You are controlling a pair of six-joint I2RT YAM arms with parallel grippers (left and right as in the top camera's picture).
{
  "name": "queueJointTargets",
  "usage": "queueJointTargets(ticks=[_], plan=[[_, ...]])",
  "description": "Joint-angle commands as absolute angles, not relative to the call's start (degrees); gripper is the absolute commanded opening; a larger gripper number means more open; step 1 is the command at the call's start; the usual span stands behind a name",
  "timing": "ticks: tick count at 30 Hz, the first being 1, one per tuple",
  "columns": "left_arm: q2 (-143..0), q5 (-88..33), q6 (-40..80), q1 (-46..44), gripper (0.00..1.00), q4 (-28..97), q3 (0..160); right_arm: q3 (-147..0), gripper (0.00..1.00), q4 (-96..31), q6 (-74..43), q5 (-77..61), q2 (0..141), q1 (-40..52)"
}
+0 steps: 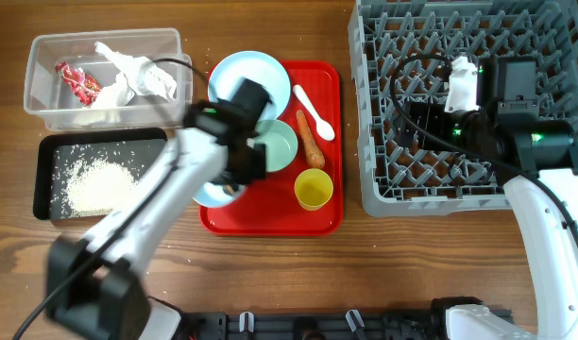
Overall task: Sort waste into correct bins and load items into the dishwasher rack
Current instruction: 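Tip the blue bowl over the black tray to dump the food scrap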
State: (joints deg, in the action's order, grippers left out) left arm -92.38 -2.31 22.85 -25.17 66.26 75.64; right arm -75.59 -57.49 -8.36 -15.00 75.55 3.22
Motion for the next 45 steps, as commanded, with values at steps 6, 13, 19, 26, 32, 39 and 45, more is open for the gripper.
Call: queueJointTargets(ticks=[6,13,19,26,32,39,45], plan=[[-87.85,-27.97,5.19,11.09,0.04,64.84,76.62,-76.4,0.99,-57.45,-9.04,-15.55,76.14,3.2],[-98.21,-58.98,-11.18,38.83,0.04,64.4,76.62,-76.38,0.99,-57.45,-9.04,-15.55,76.16,3.22],[-111.7,-79.53,-17.82,44.64,0.04,64.51,76.62,-76.4,0.99,-57.45,-9.04,-15.55,76.16,3.2],[-115.28,-90.37,-15.62,44.53,0.04,65.23,76.62,-76.4,0.99,-57.49,-9.04,-15.55,76.16,3.2],[-115.28,-89.71,-15.68,44.56,0.04,66.41,76.62,-76.4,0.99,-57.56,-9.04,-15.55,76.16,3.2],[-105.47,-79.77,-16.27,42.19,0.04,67.13,78.11,-76.38,0.99,-57.52,-9.04,-15.55,76.16,3.2],[-83.07,-47.75,-11.44,22.63,0.04,66.83,78.72,-76.4,0.99,-57.21,-9.15,-15.55,76.18,3.2]])
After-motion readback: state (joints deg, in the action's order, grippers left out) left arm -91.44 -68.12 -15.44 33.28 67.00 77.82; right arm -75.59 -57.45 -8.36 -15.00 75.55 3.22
